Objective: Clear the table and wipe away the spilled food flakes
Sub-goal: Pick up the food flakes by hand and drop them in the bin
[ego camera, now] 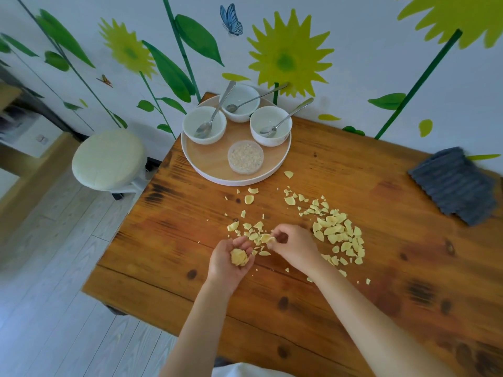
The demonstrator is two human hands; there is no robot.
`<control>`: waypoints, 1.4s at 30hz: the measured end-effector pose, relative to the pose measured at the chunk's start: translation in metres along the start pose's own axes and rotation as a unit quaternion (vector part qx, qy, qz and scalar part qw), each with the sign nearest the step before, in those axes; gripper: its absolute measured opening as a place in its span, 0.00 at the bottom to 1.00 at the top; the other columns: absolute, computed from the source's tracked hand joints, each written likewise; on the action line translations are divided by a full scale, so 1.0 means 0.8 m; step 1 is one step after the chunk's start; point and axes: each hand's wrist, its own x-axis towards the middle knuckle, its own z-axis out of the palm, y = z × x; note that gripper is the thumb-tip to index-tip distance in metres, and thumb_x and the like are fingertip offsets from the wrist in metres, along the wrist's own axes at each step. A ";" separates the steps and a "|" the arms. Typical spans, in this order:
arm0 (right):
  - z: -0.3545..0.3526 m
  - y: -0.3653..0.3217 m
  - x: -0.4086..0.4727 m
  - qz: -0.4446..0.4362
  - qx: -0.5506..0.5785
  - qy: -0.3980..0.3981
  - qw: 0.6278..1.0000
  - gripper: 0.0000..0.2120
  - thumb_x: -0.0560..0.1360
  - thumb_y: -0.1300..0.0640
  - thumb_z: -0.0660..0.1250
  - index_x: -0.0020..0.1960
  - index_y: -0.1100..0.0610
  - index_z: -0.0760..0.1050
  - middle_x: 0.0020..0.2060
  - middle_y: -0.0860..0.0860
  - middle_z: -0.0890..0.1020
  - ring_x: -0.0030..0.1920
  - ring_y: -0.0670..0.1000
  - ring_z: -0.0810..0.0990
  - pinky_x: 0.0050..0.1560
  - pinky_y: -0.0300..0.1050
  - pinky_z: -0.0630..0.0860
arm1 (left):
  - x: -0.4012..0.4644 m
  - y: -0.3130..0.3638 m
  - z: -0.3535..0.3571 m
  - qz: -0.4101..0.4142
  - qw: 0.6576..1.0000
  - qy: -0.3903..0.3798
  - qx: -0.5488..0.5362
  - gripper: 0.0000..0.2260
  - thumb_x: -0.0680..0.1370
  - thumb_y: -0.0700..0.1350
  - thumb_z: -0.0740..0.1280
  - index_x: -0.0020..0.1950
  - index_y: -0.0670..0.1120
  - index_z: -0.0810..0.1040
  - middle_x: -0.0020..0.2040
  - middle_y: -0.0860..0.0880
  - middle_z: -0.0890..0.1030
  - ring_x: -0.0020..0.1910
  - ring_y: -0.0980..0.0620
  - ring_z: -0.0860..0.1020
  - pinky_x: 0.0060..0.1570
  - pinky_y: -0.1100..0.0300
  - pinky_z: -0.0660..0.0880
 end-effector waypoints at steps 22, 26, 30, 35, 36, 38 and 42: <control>0.047 -0.011 -0.011 -0.053 0.021 0.012 0.998 0.01 0.72 0.55 0.68 0.42 0.52 0.76 0.37 0.43 0.77 0.38 0.43 0.76 0.39 0.37 0.73 | -0.006 0.010 -0.025 0.034 0.998 0.022 -0.038 0.14 0.77 0.40 0.52 0.41 0.42 0.76 0.36 0.47 0.76 0.38 0.50 0.76 0.42 0.56 0.74; 0.050 -0.036 -0.012 -0.095 0.051 -0.023 0.994 0.02 0.72 0.57 0.68 0.44 0.52 0.76 0.40 0.44 0.80 0.37 0.41 0.76 0.42 0.41 0.77 | -0.012 0.006 -0.019 0.014 0.998 -0.003 -0.058 0.16 0.80 0.45 0.52 0.45 0.41 0.77 0.42 0.44 0.78 0.43 0.48 0.76 0.44 0.53 0.74; 0.059 -0.023 -0.007 -0.075 -0.076 -0.021 0.994 0.12 0.73 0.56 0.67 0.56 0.52 0.73 0.43 0.44 0.75 0.43 0.45 0.74 0.41 0.41 0.73 | -0.010 0.009 -0.028 0.025 0.996 0.024 -0.078 0.11 0.79 0.39 0.55 0.40 0.40 0.74 0.38 0.45 0.75 0.38 0.49 0.75 0.39 0.57 0.73; 0.078 -0.014 -0.007 -0.089 -0.175 -0.014 0.980 0.14 0.75 0.53 0.65 0.59 0.51 0.69 0.54 0.48 0.76 0.49 0.50 0.78 0.45 0.45 0.75 | -0.009 0.016 -0.041 0.026 0.995 0.045 -0.086 0.11 0.79 0.38 0.56 0.39 0.39 0.73 0.36 0.45 0.74 0.37 0.49 0.74 0.38 0.58 0.72; 0.079 -0.013 -0.007 -0.092 -0.175 -0.004 0.980 0.11 0.75 0.53 0.64 0.57 0.52 0.71 0.55 0.48 0.76 0.50 0.50 0.78 0.45 0.45 0.75 | -0.009 0.015 -0.041 0.025 0.995 0.045 -0.085 0.11 0.79 0.38 0.56 0.39 0.39 0.73 0.36 0.45 0.74 0.37 0.49 0.74 0.38 0.58 0.72; 0.080 -0.011 -0.007 -0.098 -0.173 0.001 0.980 0.10 0.76 0.54 0.63 0.57 0.53 0.73 0.57 0.47 0.76 0.53 0.50 0.77 0.46 0.44 0.73 | -0.009 0.016 -0.042 0.025 0.995 0.045 -0.083 0.11 0.79 0.38 0.56 0.39 0.39 0.73 0.36 0.45 0.74 0.36 0.49 0.74 0.39 0.58 0.72; 0.072 -0.011 -0.009 -0.093 -0.138 0.036 0.985 0.08 0.76 0.53 0.63 0.53 0.54 0.75 0.48 0.46 0.76 0.46 0.47 0.76 0.41 0.40 0.71 | -0.007 0.017 -0.040 0.019 0.997 0.042 -0.056 0.11 0.79 0.38 0.56 0.40 0.39 0.74 0.37 0.45 0.75 0.38 0.49 0.74 0.40 0.57 0.73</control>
